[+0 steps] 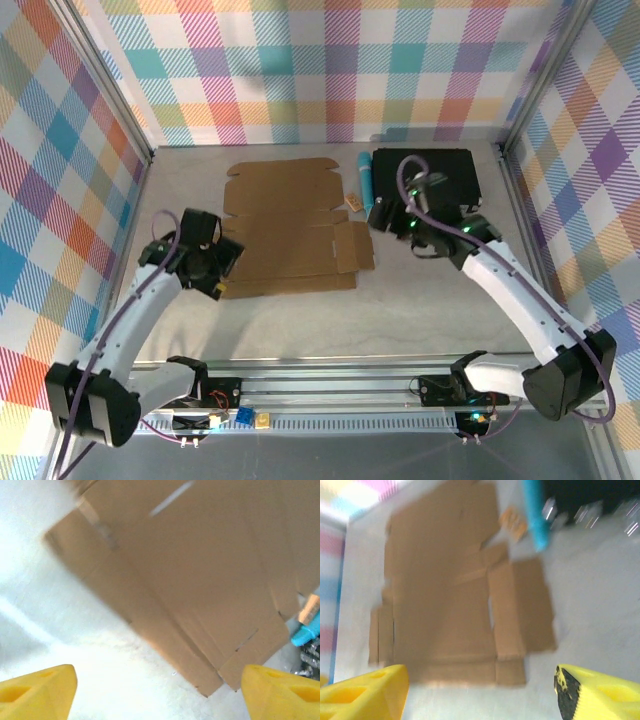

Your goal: Fold the paper box

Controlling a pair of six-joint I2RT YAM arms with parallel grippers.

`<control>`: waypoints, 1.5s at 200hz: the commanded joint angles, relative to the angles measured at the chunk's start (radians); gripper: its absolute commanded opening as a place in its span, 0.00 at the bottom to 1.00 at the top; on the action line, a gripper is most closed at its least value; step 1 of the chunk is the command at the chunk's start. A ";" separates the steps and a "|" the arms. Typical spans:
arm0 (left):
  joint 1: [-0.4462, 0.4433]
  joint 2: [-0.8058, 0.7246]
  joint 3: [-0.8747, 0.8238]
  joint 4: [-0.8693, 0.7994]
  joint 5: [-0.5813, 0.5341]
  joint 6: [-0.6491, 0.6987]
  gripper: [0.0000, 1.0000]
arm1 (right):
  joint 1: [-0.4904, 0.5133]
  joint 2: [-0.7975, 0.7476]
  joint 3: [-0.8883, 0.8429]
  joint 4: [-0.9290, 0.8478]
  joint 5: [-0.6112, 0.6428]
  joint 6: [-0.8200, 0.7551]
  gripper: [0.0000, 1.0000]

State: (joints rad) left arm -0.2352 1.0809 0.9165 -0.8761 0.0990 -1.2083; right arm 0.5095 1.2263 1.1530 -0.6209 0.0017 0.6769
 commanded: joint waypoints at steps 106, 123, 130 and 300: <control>-0.013 0.267 -0.179 0.373 0.235 -0.236 0.85 | 0.020 0.247 -0.194 0.197 -0.275 0.175 0.71; -0.026 0.284 -0.208 0.397 0.260 -0.270 0.88 | 0.018 0.267 -0.205 0.220 -0.300 0.180 0.71; -0.032 0.288 -0.221 0.416 0.271 -0.288 0.88 | 0.018 0.283 -0.203 0.230 -0.319 0.184 0.71; -0.041 0.382 -0.342 0.874 0.191 -0.353 0.56 | 0.100 0.838 0.300 0.029 -0.409 0.150 0.36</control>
State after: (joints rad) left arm -0.2668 1.4174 0.6086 -0.2867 0.3595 -1.5681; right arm 0.6064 2.0129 1.4078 -0.4591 -0.4053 0.8711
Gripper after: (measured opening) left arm 0.596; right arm 0.371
